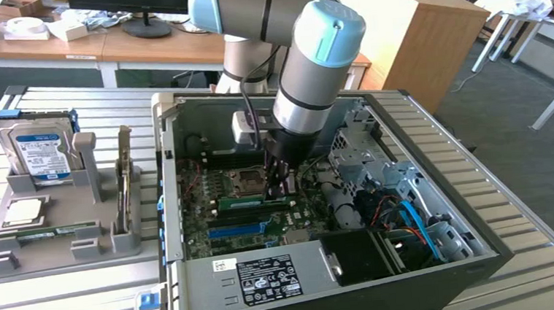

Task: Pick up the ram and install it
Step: 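Insert the ram into the slot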

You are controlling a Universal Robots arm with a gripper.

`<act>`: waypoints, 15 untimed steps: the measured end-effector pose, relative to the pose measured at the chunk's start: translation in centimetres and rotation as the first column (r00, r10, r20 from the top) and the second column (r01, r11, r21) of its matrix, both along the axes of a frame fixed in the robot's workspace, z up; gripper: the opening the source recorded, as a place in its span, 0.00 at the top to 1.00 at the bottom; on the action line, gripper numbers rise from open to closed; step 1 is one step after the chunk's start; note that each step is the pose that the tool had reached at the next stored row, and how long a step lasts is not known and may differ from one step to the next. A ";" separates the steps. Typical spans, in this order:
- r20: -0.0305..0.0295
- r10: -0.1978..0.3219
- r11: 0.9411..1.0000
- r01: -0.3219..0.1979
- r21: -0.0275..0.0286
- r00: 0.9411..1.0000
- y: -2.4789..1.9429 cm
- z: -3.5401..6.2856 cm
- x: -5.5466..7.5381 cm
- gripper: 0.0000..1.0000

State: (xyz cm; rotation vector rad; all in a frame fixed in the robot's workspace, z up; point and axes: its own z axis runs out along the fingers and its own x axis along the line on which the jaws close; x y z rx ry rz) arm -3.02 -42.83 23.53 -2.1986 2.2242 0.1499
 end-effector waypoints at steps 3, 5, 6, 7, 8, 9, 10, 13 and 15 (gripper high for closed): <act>0.000 0.000 1.000 0.000 0.000 1.000 0.00 -0.01 0.0 0.89; 0.000 0.000 1.000 0.000 0.000 1.000 0.00 -0.01 0.0 0.89; 0.000 0.000 1.000 0.000 0.000 1.000 0.00 -0.01 0.0 0.89; 0.000 0.000 1.000 0.000 0.000 1.000 0.00 -0.01 0.0 0.89; 0.000 0.000 1.000 0.000 0.000 1.000 0.00 -0.03 0.0 0.89; 0.000 0.000 1.000 0.000 0.000 1.000 0.00 -0.07 0.0 0.89; 0.000 0.000 1.000 0.000 0.000 1.000 0.00 -0.08 0.0 0.89; 0.000 0.000 1.000 0.000 0.000 1.000 0.00 -0.08 0.0 0.89; 0.000 0.000 1.000 0.000 0.000 1.000 0.00 -0.08 0.0 0.89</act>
